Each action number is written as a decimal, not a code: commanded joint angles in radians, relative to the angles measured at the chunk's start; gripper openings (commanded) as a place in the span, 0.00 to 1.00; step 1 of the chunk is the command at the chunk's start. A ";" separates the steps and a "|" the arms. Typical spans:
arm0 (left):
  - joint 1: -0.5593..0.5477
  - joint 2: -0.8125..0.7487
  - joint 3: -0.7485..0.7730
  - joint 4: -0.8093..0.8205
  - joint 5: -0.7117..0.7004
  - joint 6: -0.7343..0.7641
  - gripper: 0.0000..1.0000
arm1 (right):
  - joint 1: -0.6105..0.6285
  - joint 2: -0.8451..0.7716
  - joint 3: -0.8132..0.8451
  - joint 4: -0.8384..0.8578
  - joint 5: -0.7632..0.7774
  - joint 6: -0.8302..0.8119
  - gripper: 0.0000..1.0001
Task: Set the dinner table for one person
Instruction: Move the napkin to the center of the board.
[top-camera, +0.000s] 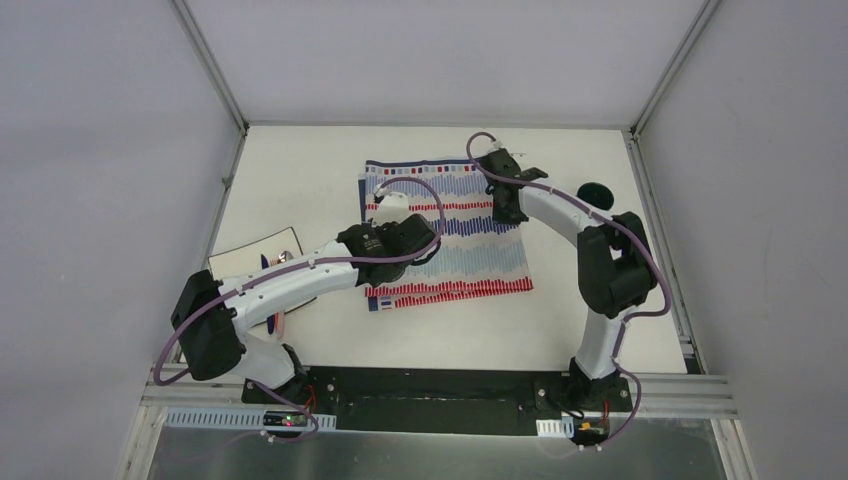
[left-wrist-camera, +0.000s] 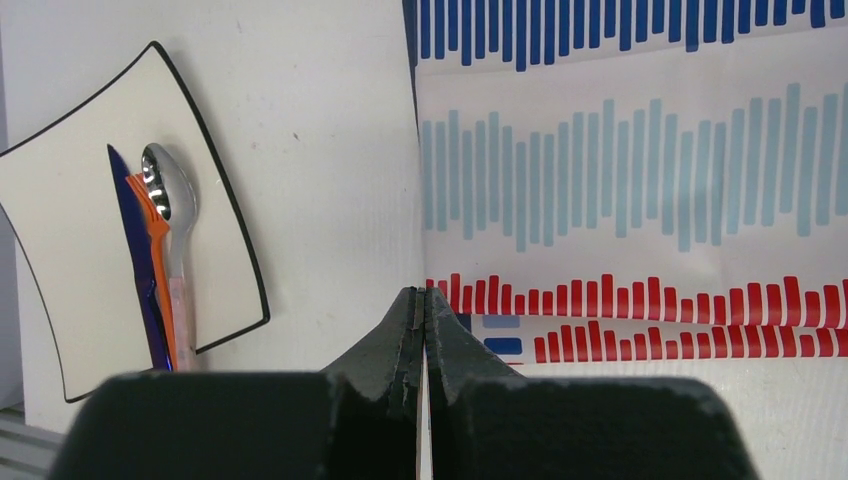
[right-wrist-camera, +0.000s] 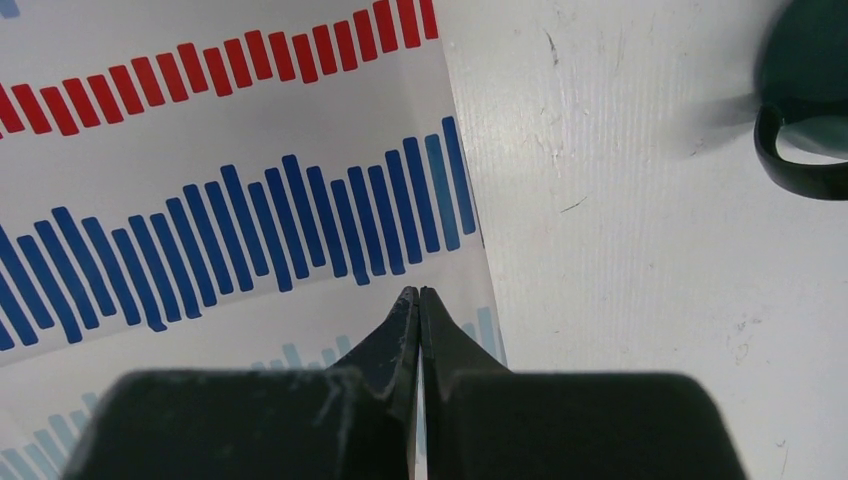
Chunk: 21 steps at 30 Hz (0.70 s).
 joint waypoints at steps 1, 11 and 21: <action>-0.002 -0.036 0.013 -0.014 -0.036 0.010 0.00 | -0.006 0.011 -0.022 0.038 -0.018 -0.001 0.00; -0.003 -0.072 0.000 -0.028 -0.064 0.011 0.00 | -0.006 0.026 -0.131 0.084 -0.037 0.031 0.00; -0.001 -0.111 -0.018 -0.037 -0.077 0.012 0.00 | -0.005 -0.003 -0.251 0.120 -0.060 0.070 0.00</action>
